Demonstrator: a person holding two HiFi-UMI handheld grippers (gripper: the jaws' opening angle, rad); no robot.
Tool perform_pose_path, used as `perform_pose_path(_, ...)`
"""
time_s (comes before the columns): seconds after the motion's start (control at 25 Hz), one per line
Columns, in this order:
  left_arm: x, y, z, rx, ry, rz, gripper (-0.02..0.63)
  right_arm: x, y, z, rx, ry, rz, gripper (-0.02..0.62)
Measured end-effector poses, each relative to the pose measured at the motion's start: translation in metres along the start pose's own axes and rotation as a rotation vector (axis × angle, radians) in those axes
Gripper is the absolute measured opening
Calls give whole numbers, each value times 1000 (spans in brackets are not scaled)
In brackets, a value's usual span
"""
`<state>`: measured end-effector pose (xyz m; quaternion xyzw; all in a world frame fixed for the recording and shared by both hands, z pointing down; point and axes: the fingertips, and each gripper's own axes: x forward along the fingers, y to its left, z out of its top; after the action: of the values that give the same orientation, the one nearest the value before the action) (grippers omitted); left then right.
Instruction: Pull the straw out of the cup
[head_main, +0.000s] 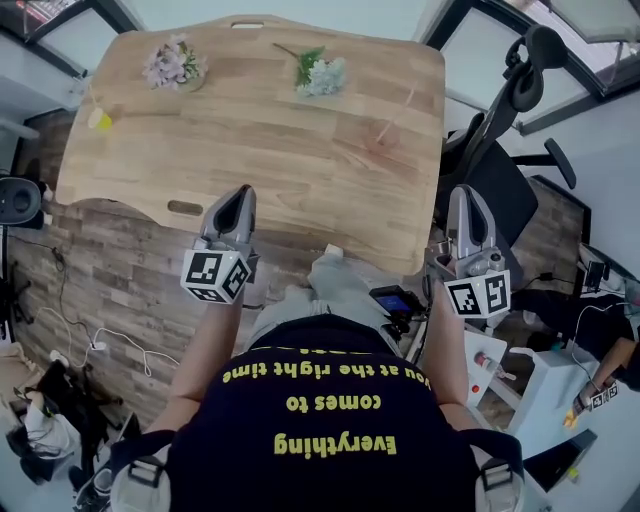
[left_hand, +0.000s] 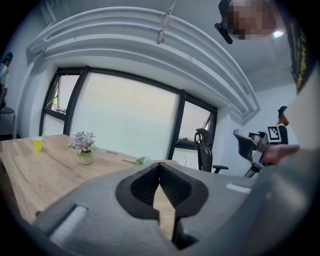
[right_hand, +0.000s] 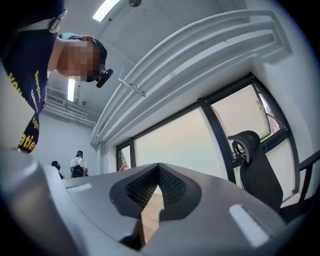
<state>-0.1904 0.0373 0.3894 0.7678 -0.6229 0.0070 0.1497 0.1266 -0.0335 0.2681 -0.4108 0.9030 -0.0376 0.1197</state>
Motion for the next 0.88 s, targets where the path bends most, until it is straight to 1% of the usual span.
perform_pose_path(0.52, 52, -7, 8, -2, -8, 75, 2, 39, -57, -8, 54, 20, 80, 6)
perform_pose_path(0.72, 64, -14, 10, 2, -13, 100, 2, 46, -73, -12, 77, 25, 110, 8)
perform_pose_path(0.88, 67, -18, 7, 10, -3, 109, 2, 49, -78, -18, 98, 30, 127, 9)
